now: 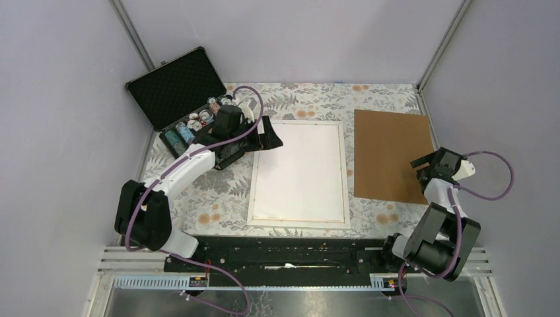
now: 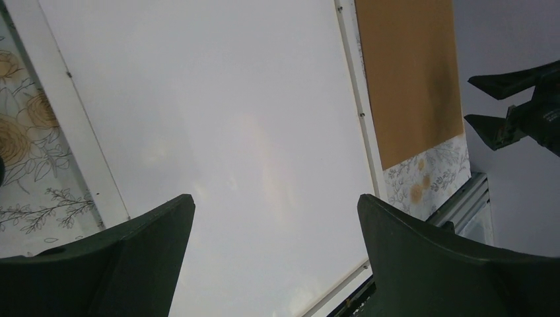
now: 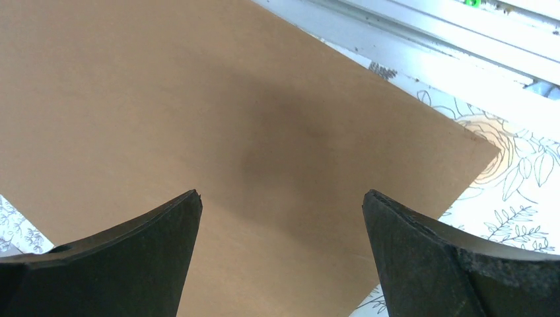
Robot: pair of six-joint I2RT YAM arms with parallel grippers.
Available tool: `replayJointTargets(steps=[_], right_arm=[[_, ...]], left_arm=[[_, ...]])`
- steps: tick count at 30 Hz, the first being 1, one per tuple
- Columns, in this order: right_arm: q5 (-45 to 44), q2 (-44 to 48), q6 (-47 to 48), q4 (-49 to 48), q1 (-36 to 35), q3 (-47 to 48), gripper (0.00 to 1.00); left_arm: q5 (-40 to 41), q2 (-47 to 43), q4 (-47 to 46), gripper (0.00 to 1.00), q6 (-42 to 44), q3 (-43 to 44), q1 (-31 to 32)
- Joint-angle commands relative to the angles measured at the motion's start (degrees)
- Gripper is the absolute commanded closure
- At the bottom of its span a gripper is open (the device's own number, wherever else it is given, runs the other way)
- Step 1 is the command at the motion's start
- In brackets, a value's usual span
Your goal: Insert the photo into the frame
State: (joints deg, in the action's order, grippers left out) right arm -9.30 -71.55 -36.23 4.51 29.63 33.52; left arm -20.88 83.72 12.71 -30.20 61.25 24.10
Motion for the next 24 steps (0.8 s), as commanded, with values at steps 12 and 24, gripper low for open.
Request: replayJointTargets(steps=[12, 24], right_arm=[[2.3, -6.3, 6.8, 3.2, 0.5, 13.8, 0.00], [10.4, 2.5, 1.3, -4.0, 13.6, 0.1, 0.00]], left_arm=[[7.5, 19.0, -10.2, 0.01, -2.1, 14.4, 28.4], [22.1, 42.9, -6.2, 0.02, 1.3, 36.5, 39.1]])
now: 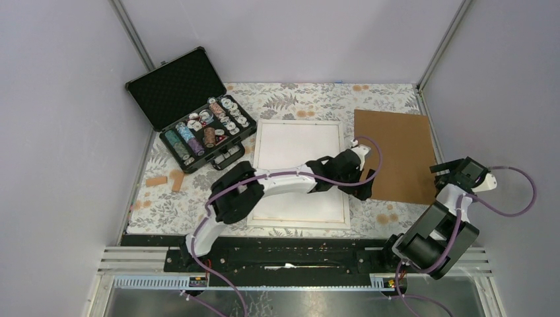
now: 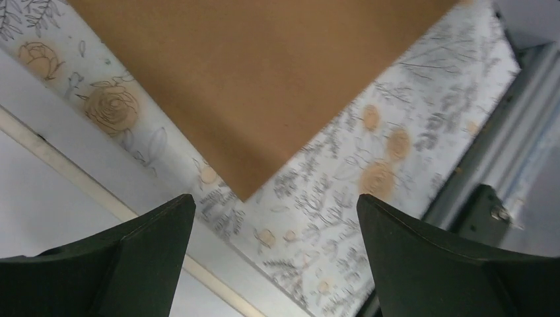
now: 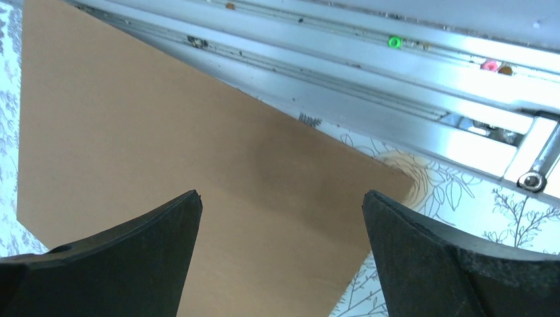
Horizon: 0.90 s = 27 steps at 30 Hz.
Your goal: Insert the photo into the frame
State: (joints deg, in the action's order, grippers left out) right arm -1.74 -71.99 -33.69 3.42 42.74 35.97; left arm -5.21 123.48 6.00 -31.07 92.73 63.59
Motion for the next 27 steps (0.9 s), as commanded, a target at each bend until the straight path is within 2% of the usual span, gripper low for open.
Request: replayJointTargets(steps=[1, 5, 11, 15, 22, 24, 27], right_arm=[[2.3, 3.1, -1.1, -2.9, 0.6, -2.6, 0.00], [2.0, 2.1, -0.3, -2.8, 0.7, -1.2, 0.00], [1.6, -2.8, 3.7, -2.2, 0.8, 4.6, 0.00], [7.1, -9.5, 9.4, -1.2, 0.6, 9.6, 0.00], [2.3, -14.8, 17.1, -2.1, -3.2, 11.8, 0.00], [-0.7, -16.9, 18.1, -0.2, -3.8, 13.7, 0.00], [-0.2, -19.2, 17.9, 0.2, -3.8, 14.8, 0.00]], left_arm=[[7.1, 4.2, 1.1, 0.02, 2.9, 6.3, -0.2], [8.8, 8.1, 3.3, 0.01, 2.1, 10.4, 0.1], [9.8, 13.2, 6.2, 0.01, -4.1, 15.3, 0.2], [14.5, 14.3, 8.2, 0.01, -9.8, 16.0, 0.6], [16.5, 15.6, 8.7, 0.01, -16.8, 15.7, 0.7], [15.7, 16.3, 8.2, 0.01, -18.4, 15.8, 0.5], [13.2, 17.6, 7.8, 0.01, -20.7, 16.5, 0.3]])
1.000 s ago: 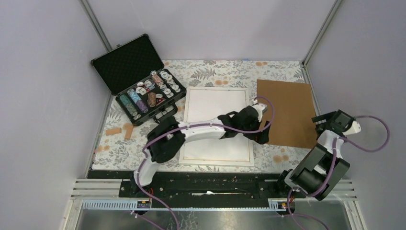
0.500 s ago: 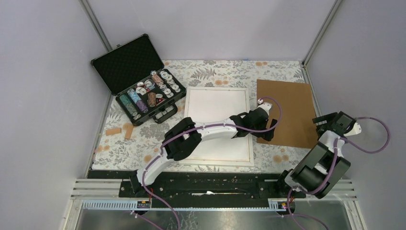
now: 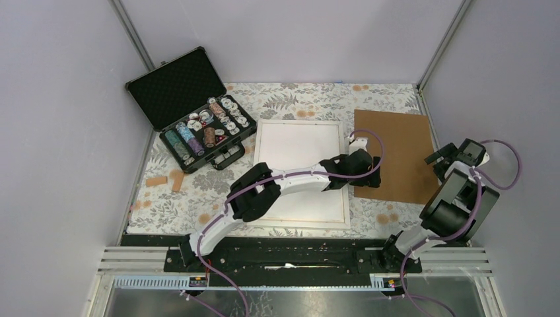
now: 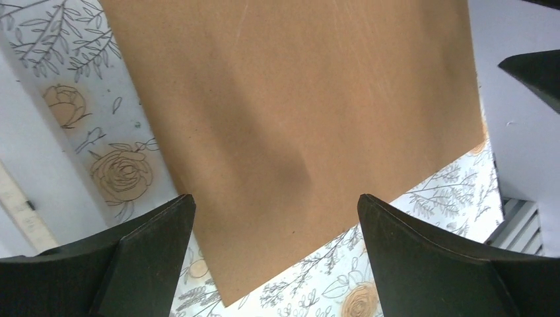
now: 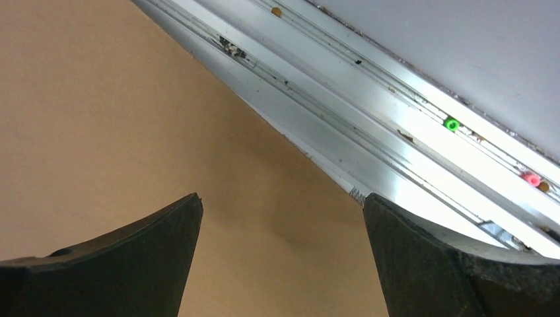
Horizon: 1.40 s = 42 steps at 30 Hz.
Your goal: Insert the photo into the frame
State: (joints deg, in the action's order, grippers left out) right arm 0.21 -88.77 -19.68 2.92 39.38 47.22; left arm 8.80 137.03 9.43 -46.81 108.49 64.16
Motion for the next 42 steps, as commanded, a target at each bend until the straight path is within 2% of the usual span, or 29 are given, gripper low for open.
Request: replayJointTargets(steps=[1, 8, 13, 20, 24, 27, 35, 42], right_arm=[[-2.0, -2.9, 3.8, 0.8, -0.5, 3.9, 0.00], [-2.4, -4.7, 4.2, 1.3, -0.8, 5.8, 0.00], [3.0, -8.0, 3.3, 1.5, -0.9, 7.2, 0.00], [9.7, -12.3, 1.9, 1.7, -1.7, 8.8, 0.00], [15.6, -11.2, 1.0, 0.2, -1.9, 8.4, 0.01], [21.2, -9.7, -0.7, -1.2, -2.1, 7.9, 0.06], [23.9, -8.2, -1.3, -0.8, -2.5, 7.4, 0.09], [31.5, -5.7, -6.2, -2.3, -2.5, 5.9, 0.13]], left_arm=[[-1.4, 4.4, 4.1, 0.01, -5.7, 0.8, -0.3], [-3.3, 5.7, 3.6, 0.01, -9.1, 1.1, -0.5], [-0.3, 5.5, 4.0, 0.01, -6.0, 1.1, -0.5], [-3.8, 6.9, 4.5, 0.01, -9.6, 0.6, -0.9], [-4.1, 7.1, 4.2, 0.01, -9.6, -0.1, -0.9], [-4.4, 7.0, 3.6, 0.01, -9.9, -0.7, -0.9], [-4.9, 6.3, 2.4, 0.01, -10.1, -2.6, -1.1], [-5.8, 5.5, 1.4, 0.01, -9.0, -4.0, -1.6]])
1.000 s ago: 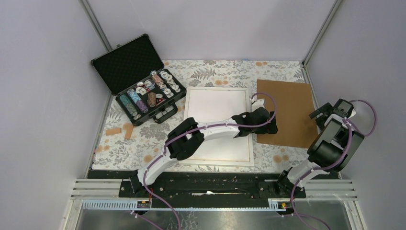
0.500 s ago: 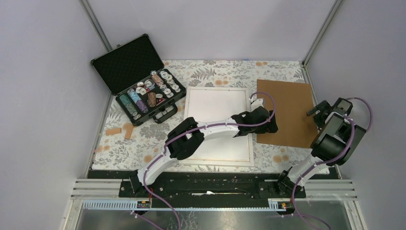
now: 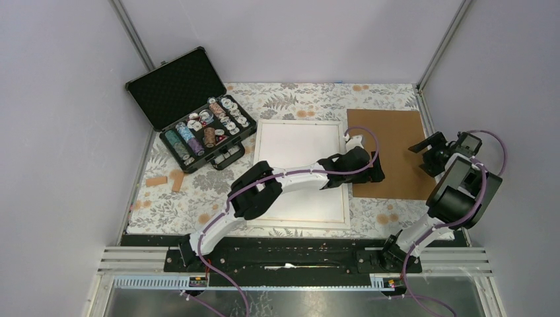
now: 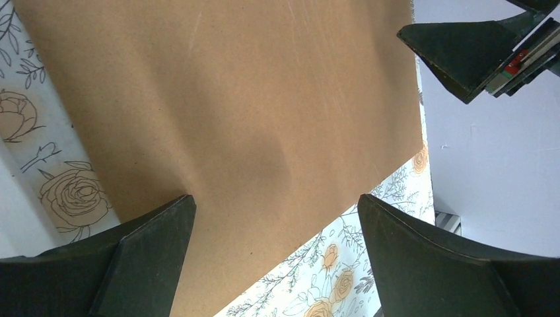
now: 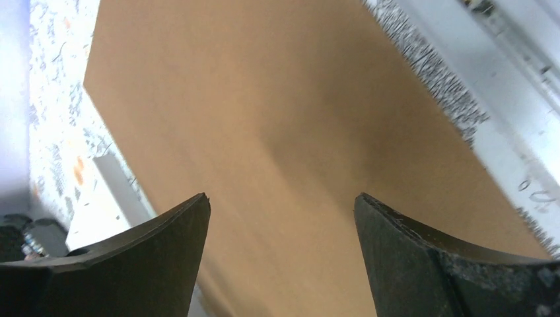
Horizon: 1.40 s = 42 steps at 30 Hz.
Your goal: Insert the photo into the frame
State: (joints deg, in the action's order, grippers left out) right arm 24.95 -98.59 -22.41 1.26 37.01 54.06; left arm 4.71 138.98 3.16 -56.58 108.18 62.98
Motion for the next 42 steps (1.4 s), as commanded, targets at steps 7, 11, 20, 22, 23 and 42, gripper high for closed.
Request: replayJointTargets(steps=[7, 11, 20, 22, 23, 42], right_arm=[[-10.5, 5.8, 3.1, 6.6, -0.2, 2.2, 0.03], [-10.8, 6.0, 3.0, 6.0, -1.5, 1.3, 0.01], [-12.4, 6.6, 3.1, 5.8, -3.0, 1.5, 0.00], [-13.4, 6.5, 3.5, 6.2, -3.1, 1.8, 0.00], [-13.8, 6.4, 3.7, 6.5, -3.1, 2.1, 0.00], [-16.6, 4.8, 4.9, 8.8, -3.0, 5.2, 0.00]], left_arm=[[3.4, -0.7, 8.6, 0.01, 12.3, -3.5, 0.5], [10.3, -1.2, 13.8, 0.01, 14.1, -0.8, 2.1], [23.3, 5.4, 34.0, 0.01, 4.9, 12.7, 5.7], [23.8, 7.6, 38.5, 0.01, 1.4, 16.3, 5.4], [23.3, 8.2, 39.2, 0.01, 0.4, 17.4, 5.3], [17.1, 17.6, 46.8, 0.01, -13.2, 24.7, 1.8]])
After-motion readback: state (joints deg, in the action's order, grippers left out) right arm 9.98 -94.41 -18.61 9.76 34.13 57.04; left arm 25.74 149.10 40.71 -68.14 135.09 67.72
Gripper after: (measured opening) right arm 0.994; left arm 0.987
